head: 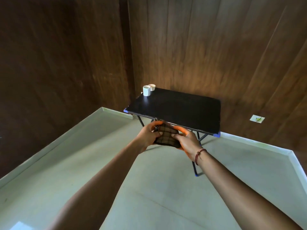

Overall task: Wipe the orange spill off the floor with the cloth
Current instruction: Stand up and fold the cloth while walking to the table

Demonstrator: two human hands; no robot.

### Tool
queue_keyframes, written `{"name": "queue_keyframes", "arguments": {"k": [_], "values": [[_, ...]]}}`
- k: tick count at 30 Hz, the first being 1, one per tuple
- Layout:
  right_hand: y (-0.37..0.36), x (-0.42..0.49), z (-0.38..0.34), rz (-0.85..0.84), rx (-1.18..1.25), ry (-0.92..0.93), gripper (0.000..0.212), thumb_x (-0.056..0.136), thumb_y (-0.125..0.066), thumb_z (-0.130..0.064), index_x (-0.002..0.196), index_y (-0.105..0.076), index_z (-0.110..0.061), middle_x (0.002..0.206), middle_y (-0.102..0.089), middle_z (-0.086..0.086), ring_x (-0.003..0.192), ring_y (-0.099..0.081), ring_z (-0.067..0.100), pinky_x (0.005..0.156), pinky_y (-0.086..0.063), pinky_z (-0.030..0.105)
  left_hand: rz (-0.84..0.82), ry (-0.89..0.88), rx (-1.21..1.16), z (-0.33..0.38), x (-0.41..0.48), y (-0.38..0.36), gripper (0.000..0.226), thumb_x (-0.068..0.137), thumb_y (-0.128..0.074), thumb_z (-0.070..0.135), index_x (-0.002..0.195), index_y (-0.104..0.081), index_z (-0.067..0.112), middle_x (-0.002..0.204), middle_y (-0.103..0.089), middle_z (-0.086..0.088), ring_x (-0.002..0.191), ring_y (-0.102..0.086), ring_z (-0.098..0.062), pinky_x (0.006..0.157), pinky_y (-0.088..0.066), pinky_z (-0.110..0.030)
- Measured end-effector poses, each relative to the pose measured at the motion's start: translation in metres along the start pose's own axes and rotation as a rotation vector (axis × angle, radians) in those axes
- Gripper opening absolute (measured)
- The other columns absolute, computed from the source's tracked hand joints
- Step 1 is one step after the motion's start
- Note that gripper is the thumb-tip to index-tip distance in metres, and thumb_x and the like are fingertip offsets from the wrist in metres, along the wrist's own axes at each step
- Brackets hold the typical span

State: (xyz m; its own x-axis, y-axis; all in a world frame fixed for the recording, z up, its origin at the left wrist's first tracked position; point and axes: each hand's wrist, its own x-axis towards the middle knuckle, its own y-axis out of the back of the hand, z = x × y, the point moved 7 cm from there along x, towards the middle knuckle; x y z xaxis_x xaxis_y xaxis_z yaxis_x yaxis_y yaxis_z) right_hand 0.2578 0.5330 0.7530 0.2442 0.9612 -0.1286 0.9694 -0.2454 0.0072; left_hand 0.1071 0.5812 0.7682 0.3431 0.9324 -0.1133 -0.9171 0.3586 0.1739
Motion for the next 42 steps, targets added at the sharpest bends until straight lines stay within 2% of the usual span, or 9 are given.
{"name": "queue_keyframes", "arguments": {"k": [6, 14, 19, 24, 28, 31, 34, 40, 42], "values": [[0.074, 0.089, 0.020, 0.113, -0.043, -0.023, 0.034, 0.091, -0.059, -0.005, 0.120, -0.060, -0.023, 0.106, -0.069, 0.001, 0.085, -0.066, 0.008, 0.056, -0.052, 0.018, -0.132, -0.023, 0.118, -0.019, 0.123, -0.069, 0.045, 0.092, -0.051, -0.006, 0.131, -0.052, 0.017, 0.118, -0.058, -0.005, 0.100, -0.062, -0.018, 0.072, -0.057, -0.023], [0.161, 0.243, 0.075, 0.122, -0.125, -0.246, 0.041, 0.092, -0.053, 0.003, 0.128, -0.054, -0.017, 0.119, -0.065, 0.006, 0.109, -0.062, 0.025, 0.087, -0.056, 0.041, -0.397, 0.045, 0.381, -0.058, 0.317, -0.153, 0.051, 0.087, -0.051, 0.000, 0.132, -0.050, 0.023, 0.115, -0.060, -0.001, 0.100, -0.061, -0.019, 0.072, -0.055, -0.027], [0.215, 0.319, 0.106, 0.238, -0.012, -0.386, 0.043, 0.090, -0.055, 0.006, 0.124, -0.055, -0.019, 0.098, -0.066, -0.006, 0.085, -0.063, 0.009, 0.051, -0.052, 0.019, -0.543, 0.096, 0.481, -0.078, 0.409, -0.208, 0.052, 0.090, -0.050, 0.001, 0.137, -0.046, 0.022, 0.123, -0.058, -0.004, 0.107, -0.059, -0.021, 0.083, -0.055, -0.032], [0.253, 0.381, 0.142, 0.269, 0.016, -0.513, 0.048, 0.088, -0.058, 0.007, 0.130, -0.052, -0.014, 0.106, -0.063, 0.003, 0.088, -0.063, 0.015, 0.056, -0.055, 0.024, -0.567, 0.058, 0.667, -0.100, 0.472, -0.247, 0.059, 0.090, -0.047, 0.005, 0.144, -0.039, 0.025, 0.133, -0.055, -0.010, 0.115, -0.056, -0.028, 0.089, -0.052, -0.034], [0.292, 0.439, 0.156, 0.269, -0.457, -0.372, 0.058, 0.086, -0.060, -0.008, 0.141, -0.046, -0.021, 0.120, -0.065, 0.003, 0.109, -0.062, 0.022, 0.093, -0.052, 0.035, -0.513, 0.054, 0.694, -0.123, 0.521, -0.275, 0.063, 0.094, -0.044, 0.007, 0.149, -0.028, 0.033, 0.132, -0.053, -0.011, 0.111, -0.057, -0.027, 0.082, -0.049, -0.025], [0.295, 0.455, 0.179, 0.101, -0.665, -0.400, 0.073, 0.087, -0.062, -0.016, 0.150, -0.027, -0.029, 0.138, -0.053, 0.000, 0.120, -0.055, 0.022, 0.097, -0.044, 0.025, -0.535, 0.045, 0.686, -0.138, 0.534, -0.289, 0.050, 0.100, -0.042, 0.012, 0.147, -0.034, 0.026, 0.130, -0.054, -0.009, 0.115, -0.056, -0.028, 0.097, -0.049, -0.032], [0.306, 0.472, 0.217, -0.079, -0.821, -0.475, 0.074, 0.090, -0.061, -0.016, 0.152, -0.021, -0.021, 0.155, -0.028, 0.002, 0.134, -0.041, 0.023, 0.108, -0.033, 0.026, -0.601, 0.016, 0.739, -0.160, 0.543, -0.309, 0.039, 0.098, -0.045, 0.007, 0.137, -0.047, 0.014, 0.129, -0.055, -0.012, 0.115, -0.057, -0.029, 0.100, -0.046, -0.030], [0.319, 0.495, 0.223, -0.168, -1.140, -0.324, 0.065, 0.090, -0.057, -0.027, 0.148, -0.028, -0.022, 0.159, -0.021, 0.001, 0.128, -0.047, 0.029, 0.106, -0.041, 0.038, -0.571, 0.037, 1.138, -0.183, 0.551, -0.324, 0.066, 0.093, -0.054, 0.016, 0.150, -0.024, 0.027, 0.153, -0.027, -0.003, 0.129, -0.040, -0.031, 0.105, -0.039, -0.048], [0.319, 0.496, 0.228, -0.220, -1.243, -0.323, 0.066, 0.092, -0.054, -0.030, 0.149, -0.023, -0.019, 0.160, -0.016, 0.001, 0.135, -0.039, 0.027, 0.107, -0.038, 0.041, -0.546, -0.002, 1.253, -0.182, 0.556, -0.326, 0.070, 0.091, -0.057, 0.017, 0.150, -0.021, 0.028, 0.154, -0.027, -0.004, 0.131, -0.036, -0.030, 0.105, -0.034, -0.047]]}}
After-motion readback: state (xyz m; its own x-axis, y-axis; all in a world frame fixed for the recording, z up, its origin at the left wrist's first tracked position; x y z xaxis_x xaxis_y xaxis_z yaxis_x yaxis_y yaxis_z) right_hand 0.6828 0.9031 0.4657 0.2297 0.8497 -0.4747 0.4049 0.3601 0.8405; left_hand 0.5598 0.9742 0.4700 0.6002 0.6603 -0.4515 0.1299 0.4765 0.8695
